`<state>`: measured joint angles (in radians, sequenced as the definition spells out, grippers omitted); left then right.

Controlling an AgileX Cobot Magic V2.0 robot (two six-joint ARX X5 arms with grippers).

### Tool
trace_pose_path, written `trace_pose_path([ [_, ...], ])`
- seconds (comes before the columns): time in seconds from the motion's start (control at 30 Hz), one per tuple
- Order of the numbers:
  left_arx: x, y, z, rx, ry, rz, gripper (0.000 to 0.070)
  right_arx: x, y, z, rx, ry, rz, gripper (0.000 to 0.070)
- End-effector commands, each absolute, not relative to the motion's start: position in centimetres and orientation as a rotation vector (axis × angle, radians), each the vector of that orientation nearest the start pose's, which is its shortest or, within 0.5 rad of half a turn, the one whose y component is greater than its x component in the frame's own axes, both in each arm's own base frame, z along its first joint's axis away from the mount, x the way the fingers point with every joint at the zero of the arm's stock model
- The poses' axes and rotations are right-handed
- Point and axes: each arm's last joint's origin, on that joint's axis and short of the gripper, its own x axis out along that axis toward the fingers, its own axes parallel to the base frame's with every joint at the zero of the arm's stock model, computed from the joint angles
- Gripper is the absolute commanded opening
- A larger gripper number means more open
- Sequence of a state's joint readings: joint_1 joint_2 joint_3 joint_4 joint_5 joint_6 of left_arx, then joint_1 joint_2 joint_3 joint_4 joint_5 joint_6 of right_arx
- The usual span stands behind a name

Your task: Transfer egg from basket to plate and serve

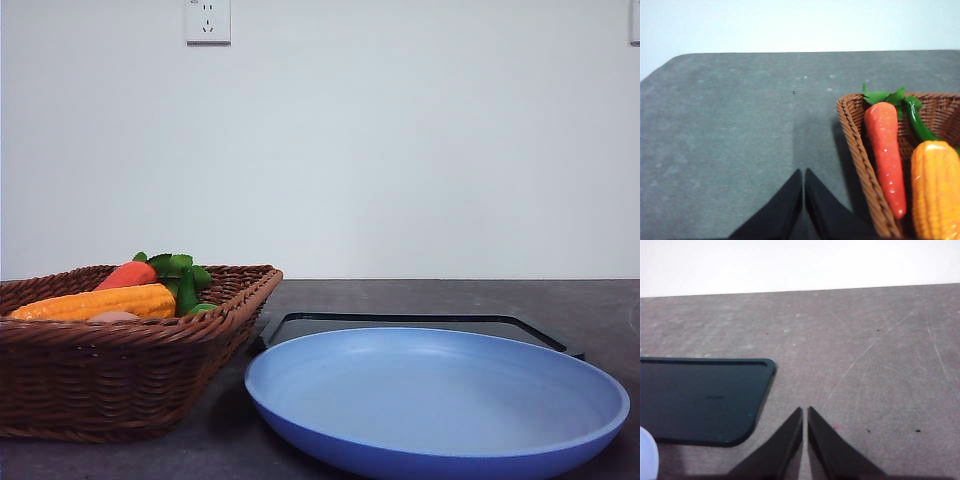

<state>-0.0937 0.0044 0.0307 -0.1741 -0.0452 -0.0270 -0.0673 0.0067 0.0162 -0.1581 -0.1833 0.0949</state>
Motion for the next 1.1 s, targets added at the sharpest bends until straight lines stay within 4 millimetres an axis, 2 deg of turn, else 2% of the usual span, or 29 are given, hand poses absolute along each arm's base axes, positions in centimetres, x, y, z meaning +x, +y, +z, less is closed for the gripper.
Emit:
trace_pose_path([
  [0.0,9.6,-0.8,15.0,-0.177,0.160,-0.053,0.0000,9.6,-0.1,15.3,0.167,0.152,0.106,0.0000],
  [0.1,9.6,-0.9,15.0,-0.396,0.174,-0.071,0.0000,9.6,-0.1,15.3,0.267,0.162,0.098,0.0000],
  [0.2,9.6,-1.0,15.0,-0.514,0.182,-0.072,0.0000,9.6,-0.1,15.2,0.322,0.166,0.095,0.0000],
  [0.53,9.3,-1.4,15.9,-0.546,0.236,-0.219,0.0000,9.3,0.1,15.8,0.428,0.212,0.160,0.0000],
  [0.67,9.0,-1.4,17.3,-0.537,0.292,-0.205,0.0000,8.8,0.2,17.3,0.434,0.209,0.160,0.0000],
  [0.77,9.2,-1.4,18.5,-0.527,0.313,-0.201,0.0000,8.5,0.2,19.2,0.432,0.194,0.163,0.0000],
  [0.9,9.8,-1.5,20.2,-0.488,0.344,-0.215,0.0000,8.3,0.2,21.6,0.434,0.212,0.156,0.0000],
  [1.07,11.2,-1.9,22.3,-0.429,0.414,-0.306,0.0000,8.9,0.2,23.9,0.416,0.275,0.158,0.0000],
])
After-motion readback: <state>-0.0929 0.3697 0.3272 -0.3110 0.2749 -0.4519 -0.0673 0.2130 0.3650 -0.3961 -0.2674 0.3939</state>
